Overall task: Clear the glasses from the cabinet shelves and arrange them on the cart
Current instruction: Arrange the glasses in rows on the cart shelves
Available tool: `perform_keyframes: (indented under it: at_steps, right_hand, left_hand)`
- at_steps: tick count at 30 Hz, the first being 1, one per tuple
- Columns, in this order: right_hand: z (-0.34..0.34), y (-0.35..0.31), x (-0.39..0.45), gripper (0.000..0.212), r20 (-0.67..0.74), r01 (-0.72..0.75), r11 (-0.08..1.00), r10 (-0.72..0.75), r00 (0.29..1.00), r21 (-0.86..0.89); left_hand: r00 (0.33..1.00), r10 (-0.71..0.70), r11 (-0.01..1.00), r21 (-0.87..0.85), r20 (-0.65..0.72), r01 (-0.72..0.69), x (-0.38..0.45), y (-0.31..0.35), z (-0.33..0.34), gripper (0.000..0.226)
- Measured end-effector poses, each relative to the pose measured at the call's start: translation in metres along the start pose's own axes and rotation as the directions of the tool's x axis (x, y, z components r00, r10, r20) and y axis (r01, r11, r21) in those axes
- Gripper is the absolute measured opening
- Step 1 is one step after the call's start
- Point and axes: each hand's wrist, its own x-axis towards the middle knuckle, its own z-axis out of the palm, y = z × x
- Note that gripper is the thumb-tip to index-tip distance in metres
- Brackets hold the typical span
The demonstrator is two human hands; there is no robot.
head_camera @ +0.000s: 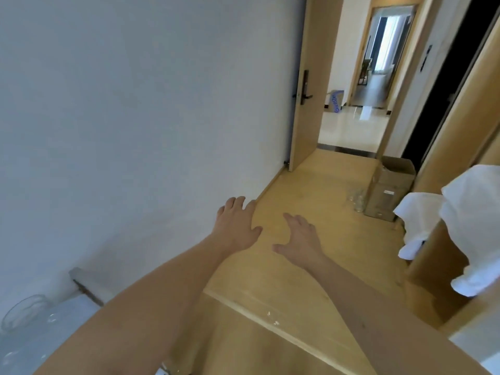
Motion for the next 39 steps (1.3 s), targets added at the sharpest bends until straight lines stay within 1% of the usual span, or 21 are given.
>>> perform_keyframes:
  at_steps: [4, 8, 15, 20, 25, 29, 33, 39]
  right_hand:
    - [-0.041, 0.054, 0.035, 0.097, -0.065, -0.067, 0.997, 0.065, 0.996, -0.025]
    - [-0.075, 0.1, 0.068, 0.095, -0.106, -0.14, 0.99, 0.136, 0.985, -0.025]
    - [-0.109, 0.148, 0.123, 0.091, -0.138, -0.238, 0.971, 0.234, 0.962, -0.009]
    - [-0.119, 0.155, 0.178, 0.088, -0.172, -0.276, 0.96, 0.279, 0.945, 0.042]
    - [-0.124, 0.154, 0.241, 0.087, -0.238, -0.327, 0.943, 0.332, 0.913, 0.061]
    - [-0.13, 0.146, 0.286, 0.085, -0.243, -0.366, 0.929, 0.368, 0.898, 0.057]
    - [-0.133, 0.147, 0.329, 0.084, -0.272, -0.409, 0.911, 0.408, 0.871, 0.056]
    - [-0.129, 0.171, 0.386, 0.083, -0.249, -0.484, 0.871, 0.49, 0.836, 0.088]
  left_hand:
    - [0.996, 0.087, 0.996, -0.026, -0.013, -0.087, 0.068, 0.052, 0.011, 0.073]
    - [0.992, 0.125, 0.99, -0.063, -0.007, -0.125, 0.128, 0.094, 0.02, 0.075]
    - [0.98, 0.199, 0.977, -0.087, 0.015, -0.197, 0.213, 0.136, 0.028, 0.077]
    - [0.958, 0.283, 0.957, -0.085, 0.045, -0.279, 0.278, 0.139, 0.036, 0.076]
    - [0.933, 0.359, 0.929, -0.107, 0.024, -0.355, 0.355, 0.127, 0.044, 0.074]
    - [0.914, 0.403, 0.913, -0.084, 0.048, -0.398, 0.412, 0.113, 0.046, 0.073]
    - [0.903, 0.426, 0.901, -0.118, 0.051, -0.418, 0.465, 0.102, 0.055, 0.073]
    - [0.893, 0.436, 0.892, -0.187, 0.111, -0.412, 0.532, 0.107, 0.085, 0.073]
